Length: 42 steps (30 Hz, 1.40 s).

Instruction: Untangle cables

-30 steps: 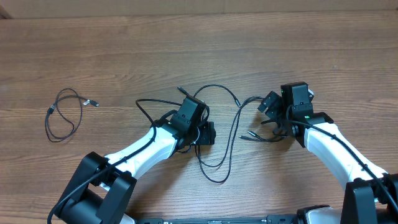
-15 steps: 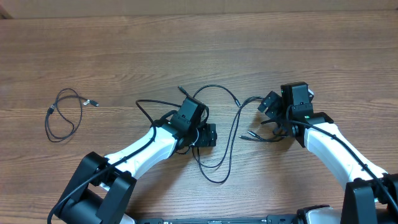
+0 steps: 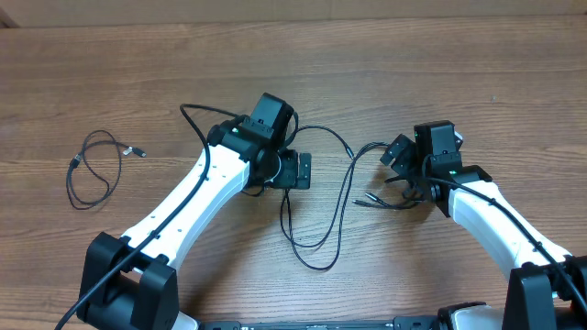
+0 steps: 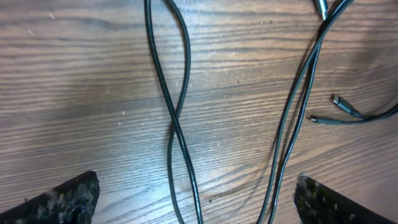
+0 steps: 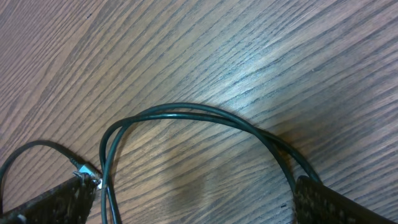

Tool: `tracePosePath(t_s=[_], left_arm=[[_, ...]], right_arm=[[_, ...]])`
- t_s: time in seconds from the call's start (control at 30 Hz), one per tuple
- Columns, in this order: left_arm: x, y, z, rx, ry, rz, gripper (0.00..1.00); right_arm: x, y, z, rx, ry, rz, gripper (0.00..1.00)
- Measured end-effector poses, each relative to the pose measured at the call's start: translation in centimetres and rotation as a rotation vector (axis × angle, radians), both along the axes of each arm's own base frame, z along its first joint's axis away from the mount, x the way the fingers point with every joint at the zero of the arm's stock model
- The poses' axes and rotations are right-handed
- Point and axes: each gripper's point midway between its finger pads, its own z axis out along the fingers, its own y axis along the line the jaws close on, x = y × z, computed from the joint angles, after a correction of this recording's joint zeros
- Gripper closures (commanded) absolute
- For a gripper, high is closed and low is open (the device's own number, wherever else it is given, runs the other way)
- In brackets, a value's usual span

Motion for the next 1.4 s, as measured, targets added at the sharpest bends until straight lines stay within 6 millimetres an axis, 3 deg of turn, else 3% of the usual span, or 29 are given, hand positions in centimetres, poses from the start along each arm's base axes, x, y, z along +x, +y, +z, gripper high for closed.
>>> tracePosePath(t_s=[0.33, 0.57, 0.77, 0.87, 0.93, 1.03, 1.1, 1.13, 1.4], left_arm=[[-0.7, -0.3, 0.2, 0.002, 0.021, -0.023, 0.04], [-1.3, -2.6, 0.4, -0.028, -0.002, -0.084, 0.01], [-1.5, -4.3, 0.7, -0.049, -0.034, -0.128, 0.05], [-1.4, -4.8, 0.8, -0.057, -0.048, -0.137, 0.19], [-1.3, -4.9, 0.9, -0.058, -0.056, -0.142, 0.37], [-1.2, -5.0, 0.9, -0.06, -0.059, -0.14, 0.74], [-1.2, -5.0, 0.9, -0.06, -0.06, -0.141, 0.91], [-1.2, -4.9, 0.9, -0.06, -0.059, -0.14, 0.96], [-1.4, -5.5, 0.6, -0.061, -0.06, -0.158, 0.93]], right_arm=[[0.0, 0.0, 0.0, 0.001, 0.0, 0.0, 0.0], [0.0, 0.0, 0.0, 0.0, 0.0, 0.0, 0.0], [0.0, 0.0, 0.0, 0.0, 0.0, 0.0, 0.0], [0.0, 0.0, 0.0, 0.0, 0.0, 0.0, 0.0], [0.0, 0.0, 0.0, 0.0, 0.0, 0.0, 0.0], [0.0, 0.0, 0.0, 0.001, 0.0, 0.0, 0.0], [0.0, 0.0, 0.0, 0.0, 0.0, 0.0, 0.0], [0.0, 0.0, 0.0, 0.0, 0.0, 0.0, 0.0], [0.0, 0.0, 0.0, 0.0, -0.001, 0.0, 0.0]])
